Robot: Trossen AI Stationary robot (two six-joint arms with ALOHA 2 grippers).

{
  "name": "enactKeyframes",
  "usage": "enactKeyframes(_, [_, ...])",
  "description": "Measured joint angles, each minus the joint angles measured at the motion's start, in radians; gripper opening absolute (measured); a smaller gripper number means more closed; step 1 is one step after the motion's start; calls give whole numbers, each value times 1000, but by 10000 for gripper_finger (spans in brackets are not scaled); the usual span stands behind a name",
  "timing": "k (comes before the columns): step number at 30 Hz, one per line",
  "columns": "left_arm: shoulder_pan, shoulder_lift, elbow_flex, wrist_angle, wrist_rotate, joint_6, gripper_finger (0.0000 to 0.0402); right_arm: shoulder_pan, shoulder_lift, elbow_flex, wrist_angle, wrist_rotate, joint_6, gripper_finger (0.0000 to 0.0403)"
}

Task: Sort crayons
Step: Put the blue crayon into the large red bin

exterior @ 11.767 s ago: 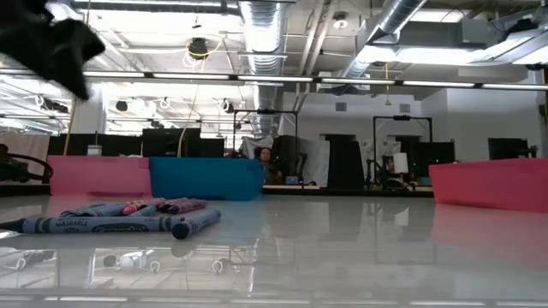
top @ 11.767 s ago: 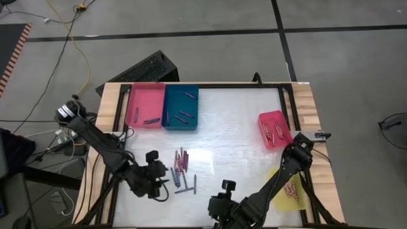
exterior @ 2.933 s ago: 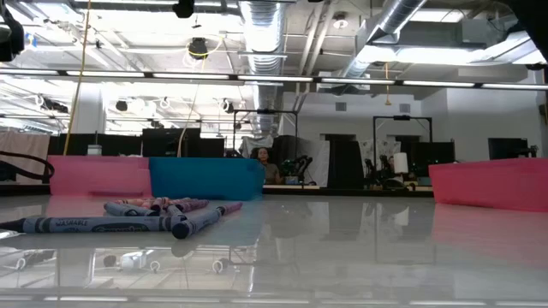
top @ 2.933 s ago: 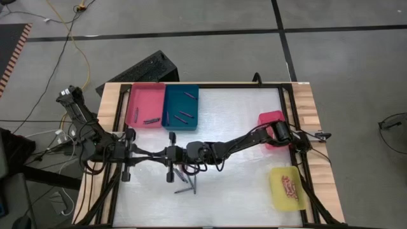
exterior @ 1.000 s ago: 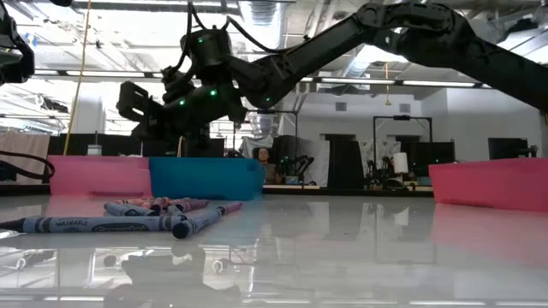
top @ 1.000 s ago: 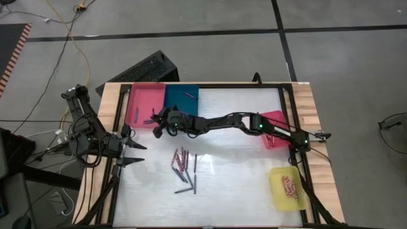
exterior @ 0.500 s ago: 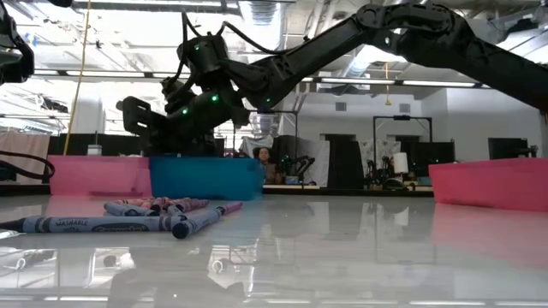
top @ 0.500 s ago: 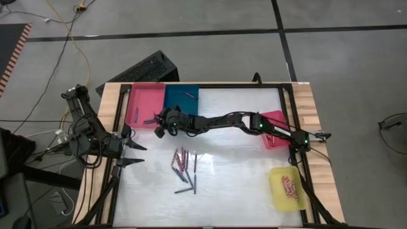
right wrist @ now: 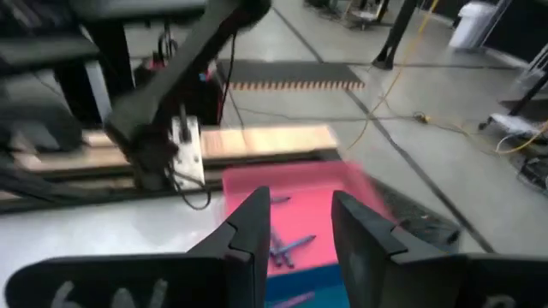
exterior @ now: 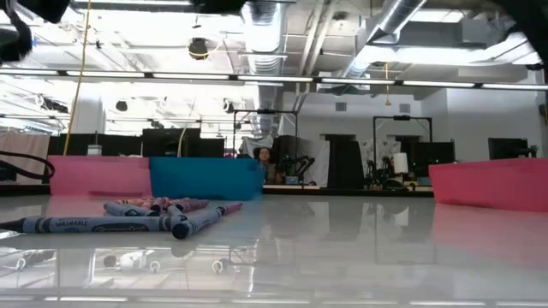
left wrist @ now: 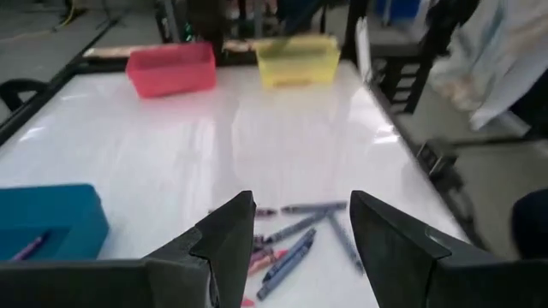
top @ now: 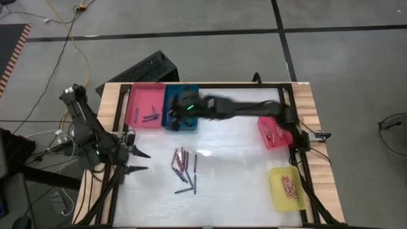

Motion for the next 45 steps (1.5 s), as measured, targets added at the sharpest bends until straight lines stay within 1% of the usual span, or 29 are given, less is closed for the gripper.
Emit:
enactKeyframes(2, [12, 76, 0, 28, 5, -3, 182, 13, -101, 0, -89, 1, 13, 122])
enactKeyframes(5, [31, 198, 0, 101, 46, 29, 182, 46, -216, -6, -175, 6, 50, 122])
enactKeyframes(9, [72, 352, 0, 193, 96, 58, 182, 112, -353, -5, -222, -1, 96, 122])
enactKeyframes(11, [101, 414, 0, 236, 140, 58, 182, 150, -402, -2, -243, -1, 106, 122])
enactKeyframes(15, [162, 539, 0, 399, 260, 31, 182, 241, -448, -3, -294, 0, 110, 122])
enactKeyframes(19, [183, 674, 0, 543, 310, 47, 182, 325, -439, -8, -336, 16, 109, 122])
enactKeyframes(23, [181, 790, 4, 658, 303, 9, 182, 380, -419, -5, -351, 31, 101, 122])
enactKeyframes(30, [175, 987, 91, 667, 279, -65, 182, 405, -349, -8, -360, 34, 99, 122])
enactKeyframes(33, [175, 1049, 127, 657, 235, -66, 182, 405, -334, -6, -354, 34, 99, 122])
enactKeyframes(36, [175, 1077, 144, 631, 205, -100, 182, 404, -322, -5, -358, 30, 99, 122])
enactKeyframes(39, [176, 1082, 142, 572, 186, -180, 182, 402, -308, -6, -350, 30, 102, 122])
enactKeyframes(42, [176, 1083, 136, 504, 188, -250, 181, 410, -308, -6, -351, 28, 102, 122])
enactKeyframes(45, [174, 1083, 135, 502, 201, -263, 173, 410, -308, -6, -352, 27, 101, 122])
